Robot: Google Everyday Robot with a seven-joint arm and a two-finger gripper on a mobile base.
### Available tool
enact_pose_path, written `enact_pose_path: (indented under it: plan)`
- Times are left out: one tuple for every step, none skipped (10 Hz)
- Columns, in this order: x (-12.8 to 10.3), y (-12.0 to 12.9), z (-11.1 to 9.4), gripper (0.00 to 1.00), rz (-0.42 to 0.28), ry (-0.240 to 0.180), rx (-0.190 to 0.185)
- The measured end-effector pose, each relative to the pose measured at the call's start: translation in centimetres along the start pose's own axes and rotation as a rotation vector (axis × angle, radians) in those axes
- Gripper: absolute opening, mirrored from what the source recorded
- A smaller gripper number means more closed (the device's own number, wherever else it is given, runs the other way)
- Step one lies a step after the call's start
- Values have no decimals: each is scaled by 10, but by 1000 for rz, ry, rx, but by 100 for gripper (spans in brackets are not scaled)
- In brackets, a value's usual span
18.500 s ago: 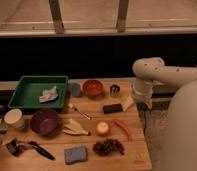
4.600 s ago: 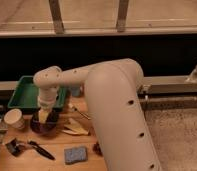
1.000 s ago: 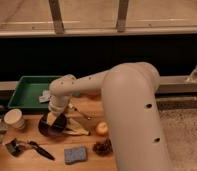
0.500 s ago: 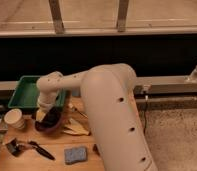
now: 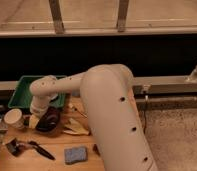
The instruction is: Wipe purple bowl with eraser
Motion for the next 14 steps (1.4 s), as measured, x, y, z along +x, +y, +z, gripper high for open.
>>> enact_pose_path:
  plan:
    - [10,6,-9,0,7,3,11]
    - [19,9,-18,0,19,10,26]
    - [27,7,-24,0,33,16,39]
    - [32,1,-27,0,46,25,55]
    - [33,-6,-29,0,52,29,65]
    - [35,-17,-30,0,58,37,80]
    - [30,-29,-30,0,59,46,93]
    - [24,-40,-26,0,52,51,100]
    - [19,-46,-23,0,45,50,97]
    - [15,-55,-21,0,39,50,95]
    - [8,-55,-18,0,26,46,85]
    - [2,-49,-14,0,14,41,74]
    - [3,-42,-16,0,7,36,69]
    - [7,-34,-19,0,5,34,68]
